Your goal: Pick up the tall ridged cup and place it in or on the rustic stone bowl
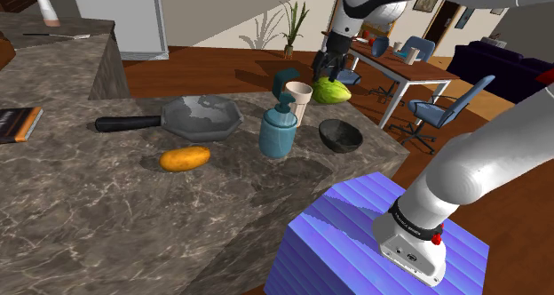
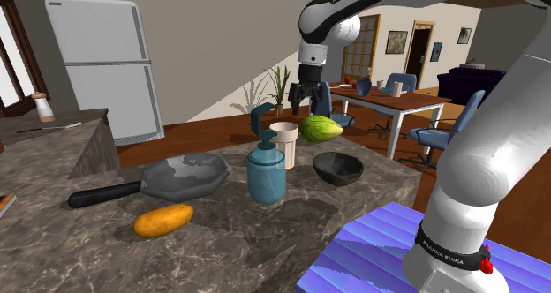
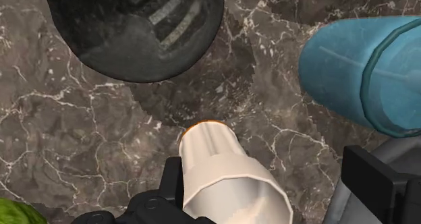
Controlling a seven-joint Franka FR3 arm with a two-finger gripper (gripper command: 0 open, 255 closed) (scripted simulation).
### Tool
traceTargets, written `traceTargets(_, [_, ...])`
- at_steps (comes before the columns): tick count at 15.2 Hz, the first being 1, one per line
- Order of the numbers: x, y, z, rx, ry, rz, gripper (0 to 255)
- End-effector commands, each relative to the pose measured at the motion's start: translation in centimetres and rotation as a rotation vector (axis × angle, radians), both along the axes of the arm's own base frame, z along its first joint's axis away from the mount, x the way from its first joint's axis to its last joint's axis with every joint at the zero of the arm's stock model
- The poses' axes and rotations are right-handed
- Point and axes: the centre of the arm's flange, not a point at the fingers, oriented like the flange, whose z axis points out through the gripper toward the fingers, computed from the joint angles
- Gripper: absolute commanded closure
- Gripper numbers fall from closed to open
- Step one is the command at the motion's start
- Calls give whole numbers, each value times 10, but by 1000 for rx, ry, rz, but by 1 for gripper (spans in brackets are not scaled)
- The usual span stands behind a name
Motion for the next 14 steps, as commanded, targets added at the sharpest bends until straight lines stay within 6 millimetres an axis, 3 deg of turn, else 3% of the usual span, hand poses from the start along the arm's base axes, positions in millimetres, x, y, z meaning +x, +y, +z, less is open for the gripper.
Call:
traceTargets(1, [19, -16, -14, 1, -4, -1, 0])
traceTargets(9, [92, -66, -63, 7, -15, -6, 0])
traceTargets(14, [93, -64, -89, 7, -15, -6, 0])
